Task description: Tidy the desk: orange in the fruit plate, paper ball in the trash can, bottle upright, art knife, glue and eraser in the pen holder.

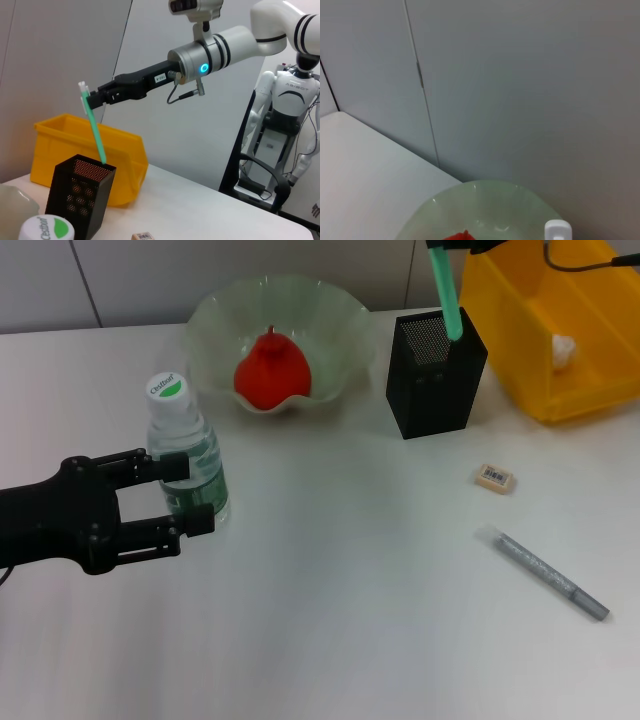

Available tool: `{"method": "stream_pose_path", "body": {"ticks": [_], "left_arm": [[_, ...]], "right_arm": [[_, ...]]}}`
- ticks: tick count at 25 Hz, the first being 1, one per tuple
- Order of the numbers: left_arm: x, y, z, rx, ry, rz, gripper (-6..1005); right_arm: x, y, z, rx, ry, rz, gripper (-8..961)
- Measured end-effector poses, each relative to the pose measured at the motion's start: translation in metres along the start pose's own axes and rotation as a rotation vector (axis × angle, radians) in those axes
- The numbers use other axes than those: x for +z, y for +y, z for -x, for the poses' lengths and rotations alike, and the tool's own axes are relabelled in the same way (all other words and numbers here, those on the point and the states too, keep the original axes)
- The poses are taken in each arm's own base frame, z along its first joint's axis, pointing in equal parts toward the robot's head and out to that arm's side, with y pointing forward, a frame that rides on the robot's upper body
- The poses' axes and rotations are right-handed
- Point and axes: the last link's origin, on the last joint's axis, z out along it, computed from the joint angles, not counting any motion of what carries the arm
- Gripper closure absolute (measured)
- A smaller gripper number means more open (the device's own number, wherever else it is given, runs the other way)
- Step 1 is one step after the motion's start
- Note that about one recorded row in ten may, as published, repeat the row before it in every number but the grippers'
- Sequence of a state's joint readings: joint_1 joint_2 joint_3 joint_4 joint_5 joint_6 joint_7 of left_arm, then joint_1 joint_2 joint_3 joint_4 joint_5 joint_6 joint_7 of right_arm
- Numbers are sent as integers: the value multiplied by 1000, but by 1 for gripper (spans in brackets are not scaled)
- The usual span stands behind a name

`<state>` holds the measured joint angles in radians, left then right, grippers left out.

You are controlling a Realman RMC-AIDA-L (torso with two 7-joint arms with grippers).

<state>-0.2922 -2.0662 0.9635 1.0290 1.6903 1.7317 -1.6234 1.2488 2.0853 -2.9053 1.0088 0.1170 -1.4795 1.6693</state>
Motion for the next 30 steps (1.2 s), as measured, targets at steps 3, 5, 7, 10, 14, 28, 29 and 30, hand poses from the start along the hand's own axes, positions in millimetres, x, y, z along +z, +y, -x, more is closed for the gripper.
{"method": "stream_pose_path", "body": {"ticks": [3, 5, 7, 10, 14, 28, 29, 30], "left_arm": [[0, 0, 0, 0, 0, 0, 258], [-1, 0, 0, 0, 0, -1, 258], [-1, 0, 1, -5, 1, -1, 257], [-1, -1, 3, -13, 3, -4, 257], [-3, -2, 3, -20, 10, -12, 257], [-2, -4, 3, -16, 13, -13, 258], [-2, -4, 3, -16, 14, -13, 258], [-2, -4, 3, -16, 14, -13, 258]], "right_arm": [[7, -1, -3, -20, 1, -10, 770], [11, -1, -3, -34, 1, -12, 770], [15, -1, -5, -43, 2, -15, 770], [20, -1, -8, -52, 6, -17, 769], [22, -1, -17, -47, 15, -16, 768], [18, -7, -50, -14, 50, -27, 765], [17, -7, -53, -8, 54, -25, 765], [17, -7, -53, -8, 54, -25, 764]]}}
